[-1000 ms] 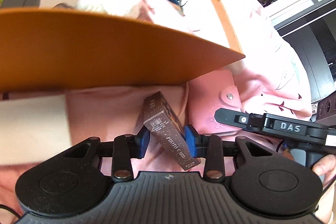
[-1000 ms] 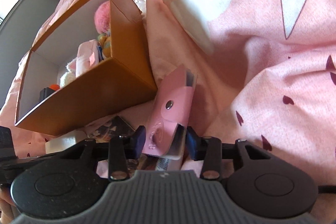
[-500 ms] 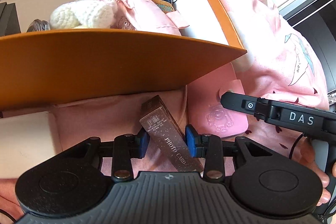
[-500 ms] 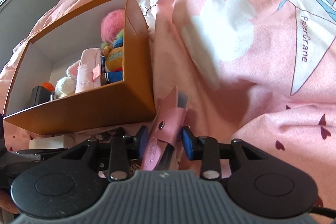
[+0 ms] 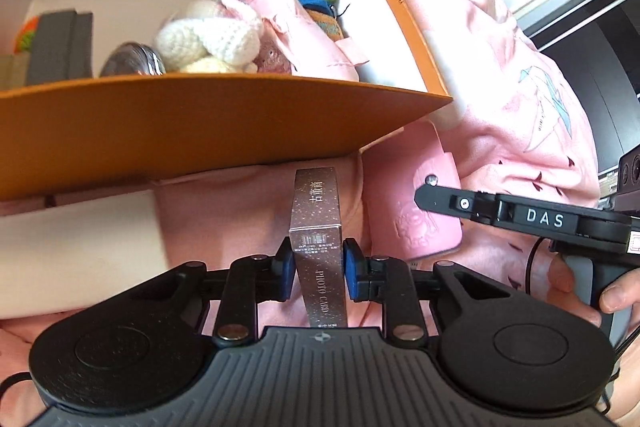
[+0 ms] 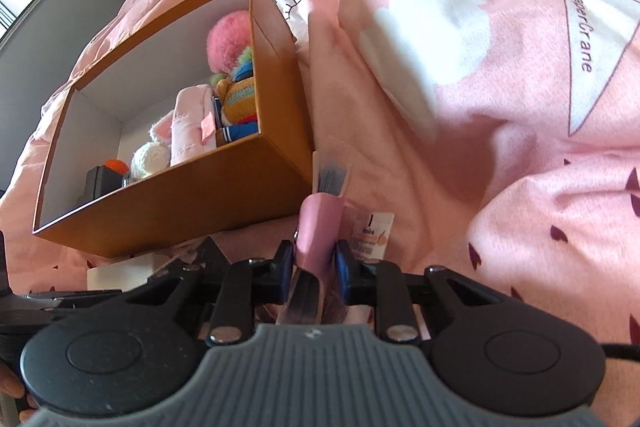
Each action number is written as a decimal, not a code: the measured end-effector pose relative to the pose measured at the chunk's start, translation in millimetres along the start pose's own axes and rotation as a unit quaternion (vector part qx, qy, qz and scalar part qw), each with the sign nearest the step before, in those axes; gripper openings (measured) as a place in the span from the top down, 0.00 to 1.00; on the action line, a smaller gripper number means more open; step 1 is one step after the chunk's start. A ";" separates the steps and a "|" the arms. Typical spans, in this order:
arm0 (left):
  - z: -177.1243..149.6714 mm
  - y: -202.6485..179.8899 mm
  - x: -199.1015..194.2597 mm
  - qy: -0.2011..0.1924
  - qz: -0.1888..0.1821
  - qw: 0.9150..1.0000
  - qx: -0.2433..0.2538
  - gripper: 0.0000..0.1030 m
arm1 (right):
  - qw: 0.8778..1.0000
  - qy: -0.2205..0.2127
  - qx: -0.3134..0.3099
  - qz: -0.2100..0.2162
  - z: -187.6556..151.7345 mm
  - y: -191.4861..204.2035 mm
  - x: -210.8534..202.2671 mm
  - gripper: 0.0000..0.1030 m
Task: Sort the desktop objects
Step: 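Lift photo card box with left tool while right tool lifts card holder, then carry photo card box over orange box while right tool carries card holder, then lower and release photo card box in box while right tool releases card holder, then move left tool to white rectangular box while right tool moves to lotion tube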
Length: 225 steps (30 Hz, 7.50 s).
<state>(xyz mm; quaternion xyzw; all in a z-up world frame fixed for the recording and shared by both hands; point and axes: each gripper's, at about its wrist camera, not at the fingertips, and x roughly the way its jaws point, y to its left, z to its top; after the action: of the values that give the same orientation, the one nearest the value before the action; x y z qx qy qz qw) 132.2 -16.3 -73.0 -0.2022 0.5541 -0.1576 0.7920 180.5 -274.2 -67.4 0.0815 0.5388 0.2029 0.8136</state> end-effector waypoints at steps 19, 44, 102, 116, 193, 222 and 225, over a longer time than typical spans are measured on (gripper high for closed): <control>-15.5 -3.8 -2.2 -0.024 0.084 0.995 0.040 0.74 | 0.991 0.030 -0.130 0.026 -35.3 65.1 20.4 0.73; -17.4 4.2 -15.4 -0.014 0.059 0.998 0.029 0.75 | 0.988 0.028 -0.148 0.035 -27.4 68.4 6.0 0.77; 161.6 76.6 -32.4 -0.072 0.301 0.951 0.014 0.74 | 0.988 0.011 -0.095 0.117 146.7 161.7 152.4 0.77; 153.8 87.5 -91.7 -0.152 0.237 0.959 -0.003 0.67 | 0.986 0.014 -0.110 0.122 143.6 183.8 158.0 0.77; -20.3 71.2 -155.0 -0.232 0.219 0.947 0.028 0.41 | 0.920 -0.170 -0.349 0.052 -10.4 202.8 4.0 0.12; -85.0 30.7 -73.2 -0.066 0.254 0.949 0.176 0.37 | 0.985 -0.045 -0.145 -0.080 -56.3 58.5 3.8 0.30; -85.2 29.8 -68.6 -0.061 0.253 0.950 0.175 0.37 | 0.985 -0.043 -0.112 -0.122 -45.9 34.9 2.5 0.39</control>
<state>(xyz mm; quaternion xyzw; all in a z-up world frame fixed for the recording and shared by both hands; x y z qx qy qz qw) 29.7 29.7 -57.8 0.0768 0.5011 -0.0339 0.8613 131.1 -245.5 -75.9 -0.0681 0.4832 0.1576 0.8585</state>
